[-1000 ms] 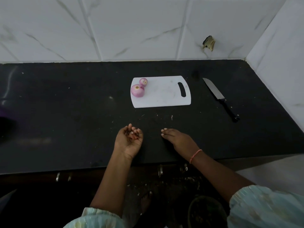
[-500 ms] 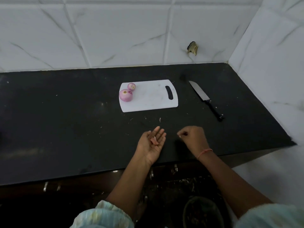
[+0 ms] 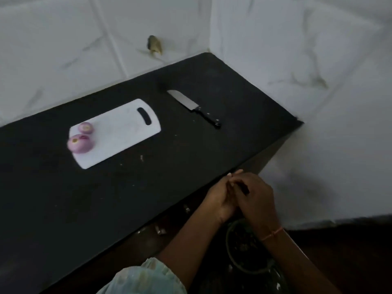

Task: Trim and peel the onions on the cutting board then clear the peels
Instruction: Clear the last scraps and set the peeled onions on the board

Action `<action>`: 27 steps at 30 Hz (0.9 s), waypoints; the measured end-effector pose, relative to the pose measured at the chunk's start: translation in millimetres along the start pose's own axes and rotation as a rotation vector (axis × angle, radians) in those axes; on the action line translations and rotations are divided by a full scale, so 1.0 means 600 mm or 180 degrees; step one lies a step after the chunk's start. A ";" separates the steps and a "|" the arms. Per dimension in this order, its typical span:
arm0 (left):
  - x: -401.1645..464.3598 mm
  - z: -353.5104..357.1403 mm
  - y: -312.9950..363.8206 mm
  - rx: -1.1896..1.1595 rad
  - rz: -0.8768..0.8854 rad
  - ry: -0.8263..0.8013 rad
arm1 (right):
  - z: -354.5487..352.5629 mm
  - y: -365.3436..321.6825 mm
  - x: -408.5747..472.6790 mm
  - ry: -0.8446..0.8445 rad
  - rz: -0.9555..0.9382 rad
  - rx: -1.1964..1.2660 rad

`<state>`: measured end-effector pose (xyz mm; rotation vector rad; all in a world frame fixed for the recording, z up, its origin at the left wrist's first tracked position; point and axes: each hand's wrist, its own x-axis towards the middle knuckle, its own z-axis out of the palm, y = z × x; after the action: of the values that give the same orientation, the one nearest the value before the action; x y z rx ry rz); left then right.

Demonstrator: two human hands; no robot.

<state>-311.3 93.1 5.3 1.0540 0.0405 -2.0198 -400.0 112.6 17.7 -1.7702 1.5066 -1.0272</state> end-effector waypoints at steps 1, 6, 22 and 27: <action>0.014 0.007 -0.018 0.0097 -0.0028 -0.0008 | -0.020 0.015 -0.012 0.0637 0.0055 0.0014; 0.098 0.035 -0.150 0.0470 -0.0316 0.0151 | -0.034 0.101 -0.100 0.0752 0.1033 0.0461; 0.364 -0.136 -0.503 0.0356 -0.0816 0.1365 | -0.023 0.569 -0.264 0.0870 0.3621 0.0630; 0.427 -0.162 -0.519 0.0677 -0.1145 0.1300 | -0.016 0.655 -0.260 0.1061 0.4101 0.0804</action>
<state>-536.9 163.2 -335.8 1.6830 0.2496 -2.1191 -624.2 193.8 -331.5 -0.2147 2.0720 -0.7253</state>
